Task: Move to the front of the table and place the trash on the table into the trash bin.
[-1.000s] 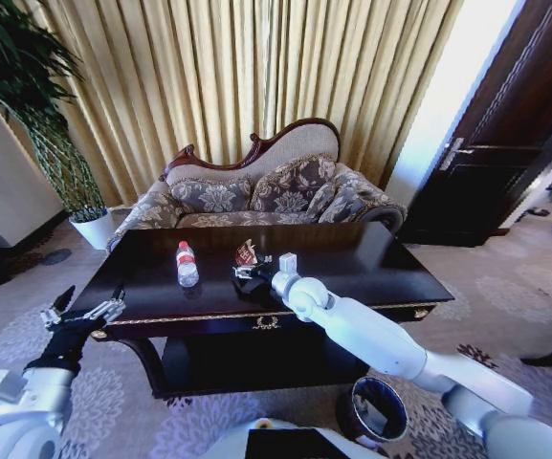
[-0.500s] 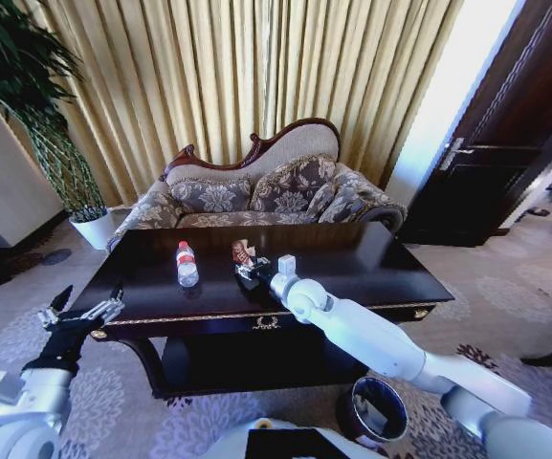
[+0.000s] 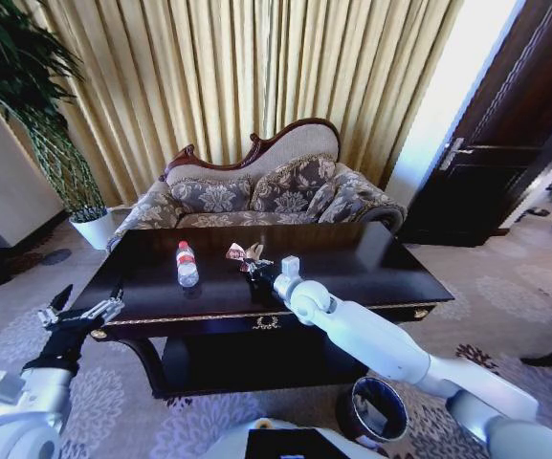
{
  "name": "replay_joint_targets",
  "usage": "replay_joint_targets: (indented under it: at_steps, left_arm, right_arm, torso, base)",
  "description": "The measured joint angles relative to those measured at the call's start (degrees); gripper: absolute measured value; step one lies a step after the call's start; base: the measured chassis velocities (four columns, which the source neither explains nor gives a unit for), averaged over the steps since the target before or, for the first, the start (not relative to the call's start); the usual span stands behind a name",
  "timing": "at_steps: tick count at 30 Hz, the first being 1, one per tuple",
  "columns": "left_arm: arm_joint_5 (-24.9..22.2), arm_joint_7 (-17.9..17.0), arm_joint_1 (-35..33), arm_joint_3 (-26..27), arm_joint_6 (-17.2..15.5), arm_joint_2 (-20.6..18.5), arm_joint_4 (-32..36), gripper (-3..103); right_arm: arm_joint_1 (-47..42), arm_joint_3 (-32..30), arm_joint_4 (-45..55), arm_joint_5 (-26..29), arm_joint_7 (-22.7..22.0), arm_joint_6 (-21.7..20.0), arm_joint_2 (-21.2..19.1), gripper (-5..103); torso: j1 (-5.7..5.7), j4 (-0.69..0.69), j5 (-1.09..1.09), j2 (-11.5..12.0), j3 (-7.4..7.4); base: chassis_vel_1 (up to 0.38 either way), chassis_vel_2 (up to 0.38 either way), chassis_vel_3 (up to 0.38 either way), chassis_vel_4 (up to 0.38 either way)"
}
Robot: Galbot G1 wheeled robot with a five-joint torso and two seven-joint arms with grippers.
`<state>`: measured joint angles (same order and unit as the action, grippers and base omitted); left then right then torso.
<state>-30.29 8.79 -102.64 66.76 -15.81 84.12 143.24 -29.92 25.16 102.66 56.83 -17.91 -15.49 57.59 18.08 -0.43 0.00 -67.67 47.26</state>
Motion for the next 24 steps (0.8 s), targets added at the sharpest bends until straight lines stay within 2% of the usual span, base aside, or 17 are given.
replay_joint_targets:
  at_steps: [9,13,18,21,24]
  left_arm:
    - [-0.1,0.0,0.2,0.0,0.0,-0.4,0.0,100]
    - [-1.3,-0.3,0.7,0.1,0.0,-1.2,0.0,100]
    - [-1.9,-0.5,1.1,0.2,-0.1,-1.6,0.0,100]
    - [-2.7,-0.8,1.2,0.3,-0.2,-2.0,0.0,100]
    - [-3.4,-1.1,1.4,0.3,-0.4,-2.5,0.0,100]
  right_arm:
    - [-0.6,-2.0,2.3,0.1,-1.4,0.0,-1.2,0]
    - [-2.4,-7.9,5.7,-1.2,-4.7,0.4,-3.4,0]
    - [-4.5,-12.6,7.6,-4.3,-5.2,0.6,-6.4,0]
    - [-9.2,-19.5,10.9,-5.1,-5.6,0.6,-10.3,0]
    - [-12.5,-23.1,12.8,-5.1,-5.8,0.4,-12.1,0]
  torso:
    - [0.00,0.01,0.00,0.0,0.00]
    - [0.00,0.00,0.00,0.0,0.00]
    - [0.00,0.00,0.00,0.0,0.00]
    - [0.00,0.00,0.01,0.0,0.00]
    - [0.00,0.00,0.02,0.0,0.00]
  base:
    - [0.000,0.000,0.000,0.000]
    - [0.000,0.000,0.000,0.000]
    - [0.000,0.000,0.000,0.000]
    - [0.000,0.000,0.000,0.000]
    - [0.000,0.000,0.000,0.000]
